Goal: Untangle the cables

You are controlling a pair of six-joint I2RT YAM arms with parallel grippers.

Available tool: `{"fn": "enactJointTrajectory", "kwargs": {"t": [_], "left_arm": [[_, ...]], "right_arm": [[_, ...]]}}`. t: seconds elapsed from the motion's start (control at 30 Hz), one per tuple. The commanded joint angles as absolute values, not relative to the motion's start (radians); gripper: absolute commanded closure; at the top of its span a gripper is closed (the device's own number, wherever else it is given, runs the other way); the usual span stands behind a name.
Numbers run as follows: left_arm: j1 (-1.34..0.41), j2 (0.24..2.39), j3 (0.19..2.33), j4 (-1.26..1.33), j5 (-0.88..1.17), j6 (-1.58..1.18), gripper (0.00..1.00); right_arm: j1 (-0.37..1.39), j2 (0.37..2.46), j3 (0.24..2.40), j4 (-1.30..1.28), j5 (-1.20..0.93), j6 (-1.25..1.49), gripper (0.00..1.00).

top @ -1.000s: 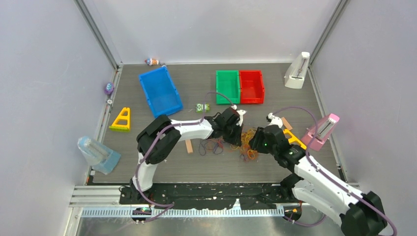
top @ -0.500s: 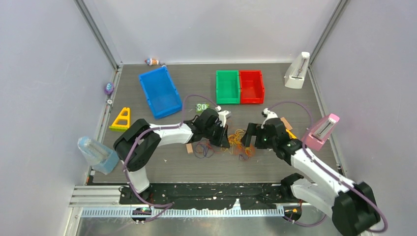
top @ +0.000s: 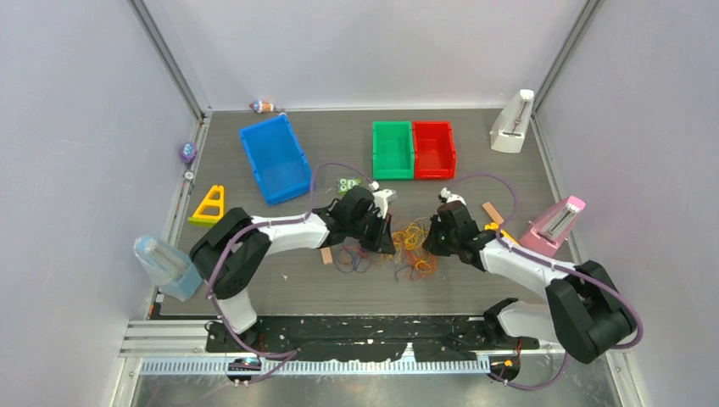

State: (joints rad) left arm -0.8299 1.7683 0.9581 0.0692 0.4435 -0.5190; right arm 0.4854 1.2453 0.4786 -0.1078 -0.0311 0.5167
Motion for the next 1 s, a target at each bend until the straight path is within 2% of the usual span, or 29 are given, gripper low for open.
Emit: {"fn": "enactJointTrajectory", "kwargs": {"t": [0.0, 0.1, 0.2, 0.33, 0.5, 0.63, 0.8, 0.9, 0.93, 0.97], "left_arm": [[-0.769, 1.591, 0.901, -0.047, 0.28, -0.515, 1.0], [-0.683, 1.456, 0.808, -0.119, 0.168, -0.52, 1.0], [-0.596, 1.339, 0.739, -0.147, 0.126, -0.514, 1.0], [-0.533, 1.285, 0.732, -0.227, 0.094, -0.481, 1.0], [-0.504, 1.248, 0.739, -0.336, -0.113, -0.523, 1.0], [-0.502, 1.219, 0.731, -0.325, -0.104, -0.525, 1.0], [-0.509, 1.195, 0.731, -0.27, 0.066, -0.49, 0.98], [-0.516, 1.16, 0.722, -0.266, 0.06, -0.488, 0.96], [-0.517, 1.149, 0.723, -0.273, 0.058, -0.485, 0.93], [-0.519, 1.142, 0.729, -0.277, 0.068, -0.473, 0.86]], "right_arm": [[0.485, 1.077, 0.477, -0.221, 0.321, 0.642, 0.94], [0.468, 0.915, 0.465, -0.37, 0.517, 0.707, 0.95], [0.448, 0.794, 0.466, -0.473, 0.605, 0.756, 0.95], [0.434, 0.648, 0.481, -0.587, 0.685, 0.783, 0.95], [0.431, 0.534, 0.516, -0.695, 0.786, 0.829, 0.95], [0.431, 0.516, 0.542, -0.685, 0.764, 0.77, 0.95], [0.431, 0.534, 0.579, -0.501, 0.419, 0.517, 0.95], [0.431, 0.54, 0.624, -0.484, 0.295, 0.491, 0.94], [0.431, 0.541, 0.636, -0.485, 0.285, 0.481, 0.92], [0.431, 0.546, 0.66, -0.484, 0.248, 0.47, 0.91]]}}
